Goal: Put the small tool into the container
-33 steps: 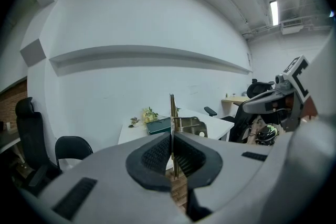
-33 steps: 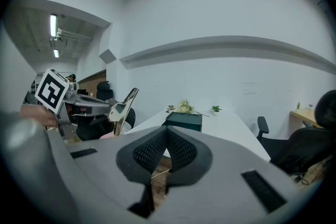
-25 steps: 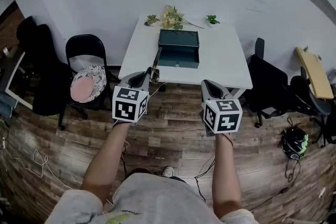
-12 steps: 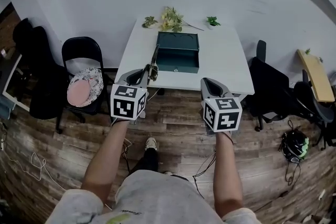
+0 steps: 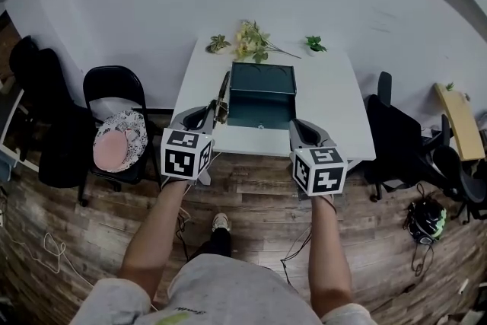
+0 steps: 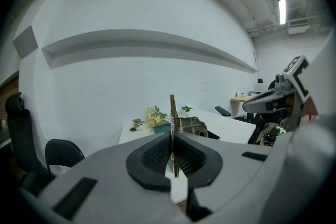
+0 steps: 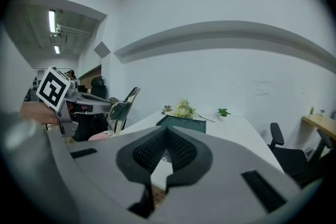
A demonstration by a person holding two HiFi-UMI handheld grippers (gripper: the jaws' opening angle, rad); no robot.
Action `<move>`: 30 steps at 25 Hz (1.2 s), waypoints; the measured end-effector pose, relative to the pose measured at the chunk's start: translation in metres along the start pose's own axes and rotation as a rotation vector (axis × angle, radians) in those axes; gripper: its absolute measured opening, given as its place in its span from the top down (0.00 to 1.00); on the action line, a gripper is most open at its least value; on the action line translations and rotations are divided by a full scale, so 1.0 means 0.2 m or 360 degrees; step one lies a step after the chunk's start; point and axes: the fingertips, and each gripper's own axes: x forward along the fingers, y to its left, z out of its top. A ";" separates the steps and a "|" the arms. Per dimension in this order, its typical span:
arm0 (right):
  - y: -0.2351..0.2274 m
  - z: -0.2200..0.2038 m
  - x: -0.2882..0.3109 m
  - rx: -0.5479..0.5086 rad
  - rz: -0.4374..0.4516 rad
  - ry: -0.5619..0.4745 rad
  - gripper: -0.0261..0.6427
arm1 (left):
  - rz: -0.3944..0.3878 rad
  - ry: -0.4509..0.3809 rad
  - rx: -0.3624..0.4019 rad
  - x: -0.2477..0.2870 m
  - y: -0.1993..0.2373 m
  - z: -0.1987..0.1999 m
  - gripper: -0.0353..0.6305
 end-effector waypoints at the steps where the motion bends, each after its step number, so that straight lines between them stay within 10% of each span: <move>1: 0.00 0.01 0.05 0.0002 -0.0003 0.0007 0.95 | -0.0004 0.0004 -0.0002 0.04 0.04 0.01 0.94; 30: -0.08 0.27 0.78 0.0043 -0.0202 0.0079 0.95 | -0.0268 0.0032 0.0009 0.74 0.51 0.14 0.94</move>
